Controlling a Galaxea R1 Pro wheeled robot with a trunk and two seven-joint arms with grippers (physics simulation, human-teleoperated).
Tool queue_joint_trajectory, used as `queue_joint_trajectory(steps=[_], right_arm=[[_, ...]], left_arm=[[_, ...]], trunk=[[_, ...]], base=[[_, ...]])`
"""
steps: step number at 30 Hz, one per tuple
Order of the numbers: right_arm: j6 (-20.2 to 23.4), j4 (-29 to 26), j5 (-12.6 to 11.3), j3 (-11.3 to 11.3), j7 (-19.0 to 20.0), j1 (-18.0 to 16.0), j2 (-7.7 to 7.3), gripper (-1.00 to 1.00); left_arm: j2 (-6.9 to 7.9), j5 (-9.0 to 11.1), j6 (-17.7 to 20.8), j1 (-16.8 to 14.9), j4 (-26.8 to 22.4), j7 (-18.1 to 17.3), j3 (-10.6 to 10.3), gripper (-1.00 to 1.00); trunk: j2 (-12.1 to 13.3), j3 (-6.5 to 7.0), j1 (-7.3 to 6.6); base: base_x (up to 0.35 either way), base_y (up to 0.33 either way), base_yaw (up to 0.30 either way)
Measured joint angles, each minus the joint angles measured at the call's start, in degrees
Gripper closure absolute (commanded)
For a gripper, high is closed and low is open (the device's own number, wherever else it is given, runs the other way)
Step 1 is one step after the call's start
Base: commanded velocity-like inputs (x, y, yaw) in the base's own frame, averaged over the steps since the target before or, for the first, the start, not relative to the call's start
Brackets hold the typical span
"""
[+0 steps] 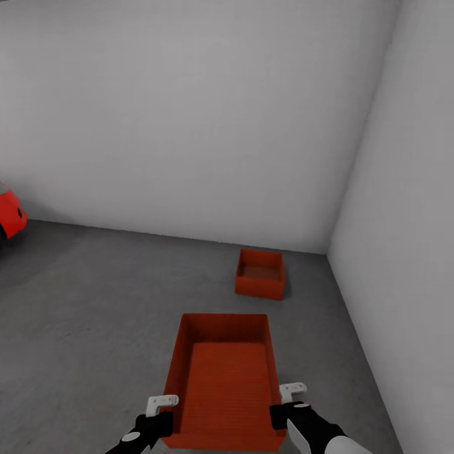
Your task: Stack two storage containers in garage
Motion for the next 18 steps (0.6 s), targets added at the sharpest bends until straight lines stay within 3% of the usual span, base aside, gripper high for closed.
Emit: queue_joint_trajectory(steps=[7,13,18], right_arm=[[-0.01,-0.01,0.01,-0.01,0.0,0.0,0.0,1.0],[-0.01,0.01,0.03,-0.02,0.0,-0.01,0.01,1.0],[-0.04,0.01,0.0,-0.01,0.0,-0.01,0.01,1.0]], left_arm=[[0.0,0.0,0.0,0.0,-0.02,-0.01,0.02,1.0],[0.0,0.0,0.0,0.01,-0.02,0.0,0.01,1.0],[0.01,-0.02,0.0,0.01,-0.04,0.0,0.01,1.0]], trunk=[[0.0,0.0,-0.02],[0.0,0.0,-0.02],[0.0,0.0,0.0]], base=[[0.221,0.017,-0.179],[0.314,0.007,-0.036],[0.15,0.001,-0.007]])
